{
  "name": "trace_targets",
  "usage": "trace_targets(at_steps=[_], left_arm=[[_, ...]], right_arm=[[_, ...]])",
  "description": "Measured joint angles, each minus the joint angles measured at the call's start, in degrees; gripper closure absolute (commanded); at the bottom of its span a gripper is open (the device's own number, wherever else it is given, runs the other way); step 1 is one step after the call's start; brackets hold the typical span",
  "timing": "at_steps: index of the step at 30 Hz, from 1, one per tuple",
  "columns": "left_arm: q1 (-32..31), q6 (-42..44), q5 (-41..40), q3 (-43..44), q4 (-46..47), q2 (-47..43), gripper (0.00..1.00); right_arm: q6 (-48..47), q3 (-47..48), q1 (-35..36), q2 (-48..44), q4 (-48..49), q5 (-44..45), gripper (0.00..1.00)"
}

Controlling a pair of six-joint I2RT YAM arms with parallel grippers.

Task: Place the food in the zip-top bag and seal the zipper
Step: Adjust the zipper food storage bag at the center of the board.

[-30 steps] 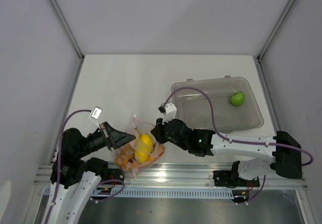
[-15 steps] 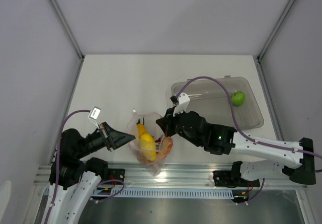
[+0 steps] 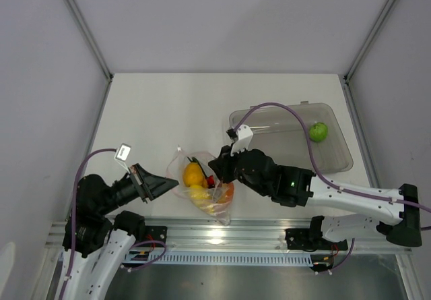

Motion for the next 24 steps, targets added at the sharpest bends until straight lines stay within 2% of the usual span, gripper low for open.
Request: trace_targets(at_steps=[3, 4, 5, 6, 13, 16, 24], left_arm=[[0.00, -0.02, 0.00, 0.00, -0.02, 0.00, 0.99], [0.00, -0.02, 0.02, 0.00, -0.02, 0.00, 0.99], [0.00, -0.02, 0.00, 0.00, -0.02, 0.00, 0.99], [0.00, -0.02, 0.02, 0.00, 0.00, 0.00, 0.99], [0.00, -0.02, 0.07, -0.04, 0.02, 0.02, 1.00], [0.00, -0.02, 0.07, -0.15, 0.04, 0.02, 0.99], [0.00, -0.02, 0.26, -0.72, 0.94, 0.04, 0.99]], right_arm=[[-0.02, 0.00, 0.00, 0.20, -0.70, 0.02, 0.68], [0.00, 0.02, 0.00, 0.20, -0.74, 0.07, 0.55], [0.11, 0.02, -0.02, 0.17, -0.85, 0.09, 0.49], [-0.15, 0.02, -0.07, 0.13, -1.18, 0.26, 0.39], [-1.05, 0.81, -0.81, -3.04, -5.73, 3.15, 0.14], [-1.55, 1.33, -2.58, -6.12, -7.41, 4.46, 0.07], [-2.71, 4.48, -14.25, -12.79, -12.20, 4.72, 0.01]])
